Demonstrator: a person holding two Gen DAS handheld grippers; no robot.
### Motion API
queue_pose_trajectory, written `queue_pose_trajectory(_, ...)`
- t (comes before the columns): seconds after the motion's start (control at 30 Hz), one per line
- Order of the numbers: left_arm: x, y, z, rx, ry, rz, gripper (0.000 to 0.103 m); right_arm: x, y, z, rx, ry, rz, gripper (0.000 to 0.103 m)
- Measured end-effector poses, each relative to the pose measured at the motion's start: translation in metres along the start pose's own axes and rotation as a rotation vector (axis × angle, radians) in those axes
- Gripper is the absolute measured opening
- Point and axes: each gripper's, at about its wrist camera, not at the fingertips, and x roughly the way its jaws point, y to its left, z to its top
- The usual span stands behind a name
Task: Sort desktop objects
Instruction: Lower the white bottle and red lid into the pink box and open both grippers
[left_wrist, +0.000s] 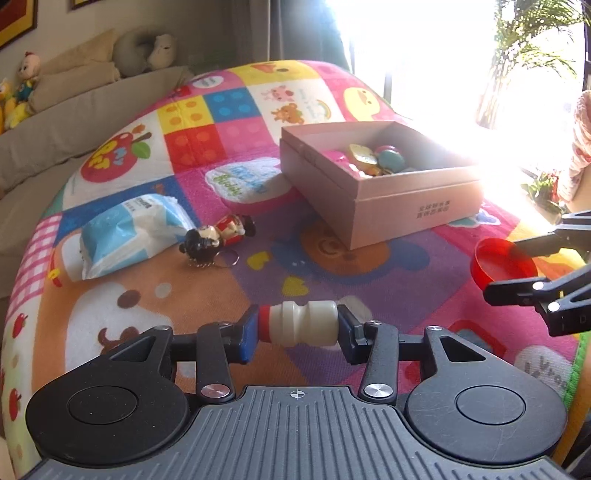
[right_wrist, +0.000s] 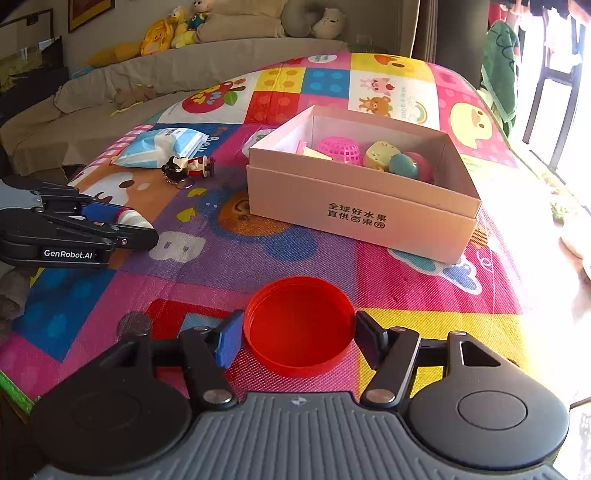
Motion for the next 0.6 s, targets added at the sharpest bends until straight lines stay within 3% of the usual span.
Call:
queue_pose_trajectory(0.13,-0.012,-0.016,0.052,0.068,-0.172,-0.037,0.048,-0.033,-0.029,0.057,0.032,-0.193,-0.046,0.064)
queue_pose_trajectory(0.27,0.011,-0.038,0.101,0.11,-0.277,-0.048,0.048,-0.035,-0.046,0.112,0.038,-0.325,-0.115,0.064)
queue_pose_trajectory(0.4,0.054,-0.049,0.125,0.083,-0.249,-0.065,0.049,0.003,-0.063,0.142,0.073,-0.284,-0.142,0.064)
queue_pose_trajectory(0.43,0.064,-0.05,0.125,0.075,-0.22,-0.07,0.054,0.014,-0.067,0.144,0.078,-0.258,-0.139,0.064)
queue_pose_trajectory(0.6,0.059,-0.031,0.091,0.061,-0.151,-0.05,0.071,0.047,-0.078,0.127,0.106,-0.142,-0.181,0.065)
